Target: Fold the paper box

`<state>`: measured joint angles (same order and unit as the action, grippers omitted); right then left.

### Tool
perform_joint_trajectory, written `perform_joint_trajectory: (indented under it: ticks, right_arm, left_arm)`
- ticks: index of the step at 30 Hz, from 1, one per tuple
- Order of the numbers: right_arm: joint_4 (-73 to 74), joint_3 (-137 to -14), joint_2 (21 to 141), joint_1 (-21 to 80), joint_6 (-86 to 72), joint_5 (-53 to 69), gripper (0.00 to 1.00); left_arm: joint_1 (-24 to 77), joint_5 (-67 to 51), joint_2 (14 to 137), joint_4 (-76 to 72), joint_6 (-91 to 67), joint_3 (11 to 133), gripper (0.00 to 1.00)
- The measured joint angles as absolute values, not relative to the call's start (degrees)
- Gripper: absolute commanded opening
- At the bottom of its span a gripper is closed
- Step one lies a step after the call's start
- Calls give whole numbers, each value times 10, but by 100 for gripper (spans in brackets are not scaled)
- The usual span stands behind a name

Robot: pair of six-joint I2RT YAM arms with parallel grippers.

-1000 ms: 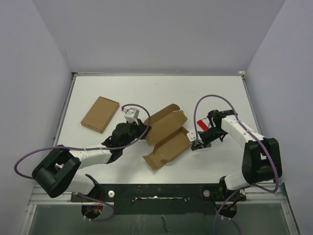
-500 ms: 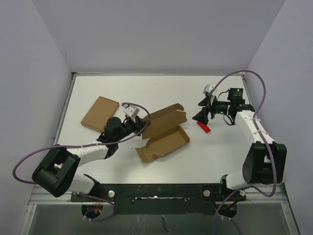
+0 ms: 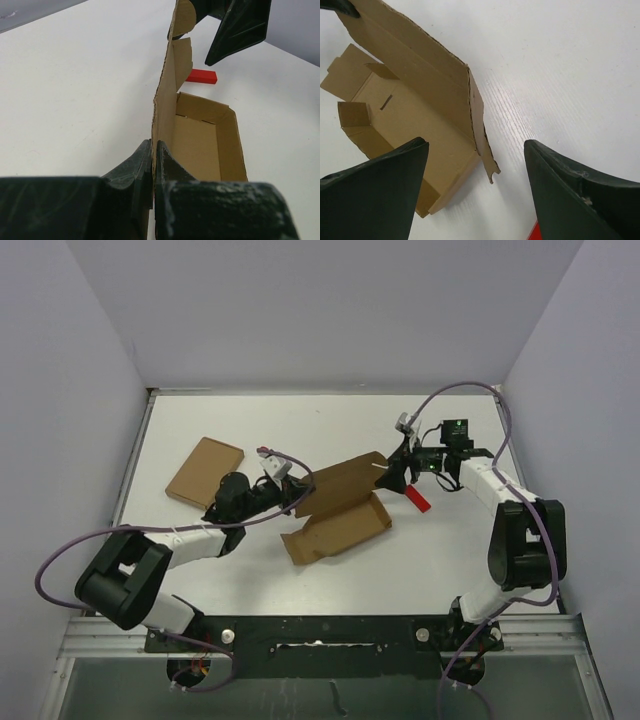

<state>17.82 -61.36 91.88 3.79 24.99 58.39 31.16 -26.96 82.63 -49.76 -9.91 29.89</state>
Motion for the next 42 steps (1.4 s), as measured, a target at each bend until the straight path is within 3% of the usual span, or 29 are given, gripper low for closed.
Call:
perform_joint_trajectory:
  ticks: [17, 21, 28, 30, 35, 42]
  right_arm:
    - [178, -614, 964, 49, 305, 618, 0]
    - [175, -614, 964, 48, 307, 618, 0]
    - [164, -613, 964, 42, 301, 618, 0]
    - [161, -609, 964, 40, 299, 618, 0]
    - [158, -601, 962, 37, 297, 621, 0]
    - [153, -600, 962, 37, 295, 622, 0]
  left_arm:
    - [294, -308, 851, -513, -112, 309, 0]
    - [291, -310, 851, -513, -115, 309, 0]
    - [291, -295, 849, -512, -134, 309, 36]
    - [291, -273, 838, -497, -144, 306, 42]
    - [290, -183, 726, -399, -175, 275, 45]
    - [275, -74, 531, -220, -288, 224, 58]
